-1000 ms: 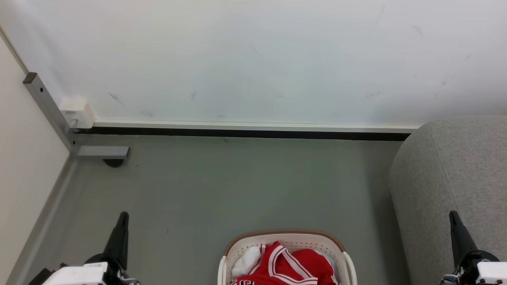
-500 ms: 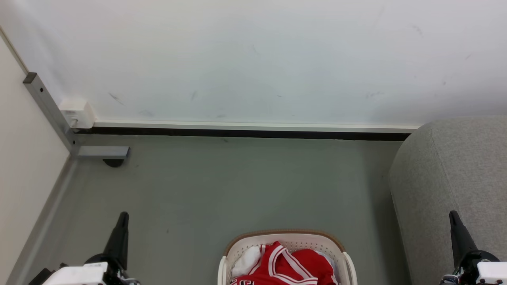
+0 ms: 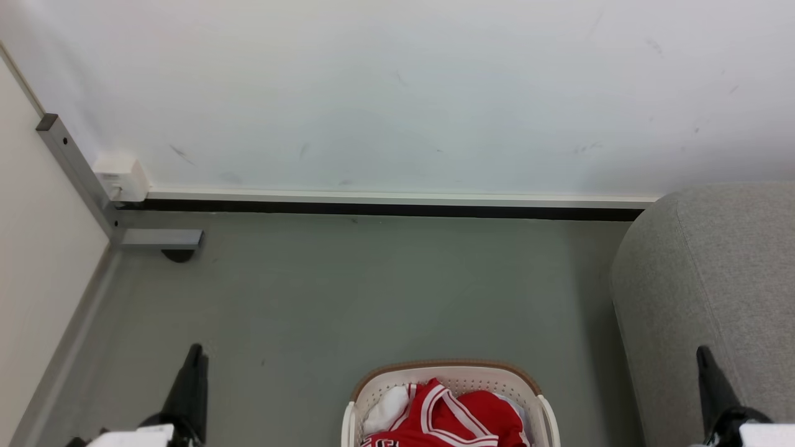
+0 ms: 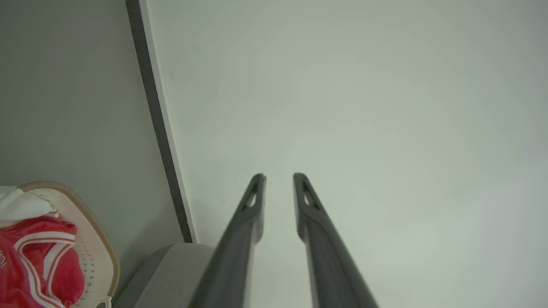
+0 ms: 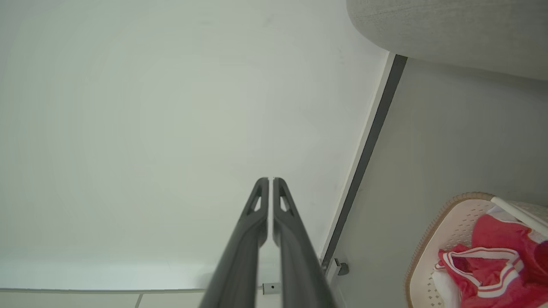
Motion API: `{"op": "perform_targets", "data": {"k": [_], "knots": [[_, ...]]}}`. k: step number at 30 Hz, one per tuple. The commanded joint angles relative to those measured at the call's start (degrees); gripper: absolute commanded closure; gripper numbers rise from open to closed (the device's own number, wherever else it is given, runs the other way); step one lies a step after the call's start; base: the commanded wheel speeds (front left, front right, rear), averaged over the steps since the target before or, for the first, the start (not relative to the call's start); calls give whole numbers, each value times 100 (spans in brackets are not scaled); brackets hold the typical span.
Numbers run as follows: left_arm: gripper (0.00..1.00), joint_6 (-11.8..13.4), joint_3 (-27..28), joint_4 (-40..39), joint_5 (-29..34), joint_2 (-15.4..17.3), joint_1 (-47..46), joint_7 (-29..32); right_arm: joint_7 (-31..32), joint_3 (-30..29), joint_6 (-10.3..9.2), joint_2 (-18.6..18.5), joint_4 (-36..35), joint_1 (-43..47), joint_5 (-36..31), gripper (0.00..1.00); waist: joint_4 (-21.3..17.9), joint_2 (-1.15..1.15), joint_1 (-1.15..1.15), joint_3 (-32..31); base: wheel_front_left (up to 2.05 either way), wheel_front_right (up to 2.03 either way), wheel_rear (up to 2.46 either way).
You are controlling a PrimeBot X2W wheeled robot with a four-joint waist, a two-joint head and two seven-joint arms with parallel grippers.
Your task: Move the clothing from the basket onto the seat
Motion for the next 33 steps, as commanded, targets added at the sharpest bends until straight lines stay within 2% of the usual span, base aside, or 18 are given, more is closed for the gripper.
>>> {"op": "perform_targets", "data": {"k": [1,7,12,33], "knots": [[0,0,1,24,1,-8,24,-2,-1,5,0,13,27,23,0,0,0,0,0,0,0,0,0],[0,0,-109,112,127,-16,76,-152,-152,151,0,33,65,74,-131,0,2,0,0,2,0,0,0],[0,0,-150,143,452,-12,82,-296,-295,235,-1,26,37,66,-550,0,11,0,0,3,0,0,0],[0,170,-295,-12,2734,6,216,-812,-812,639,-3,-3,-260,143,-3460,0,116,0,0,-19,0,0,0]]}}
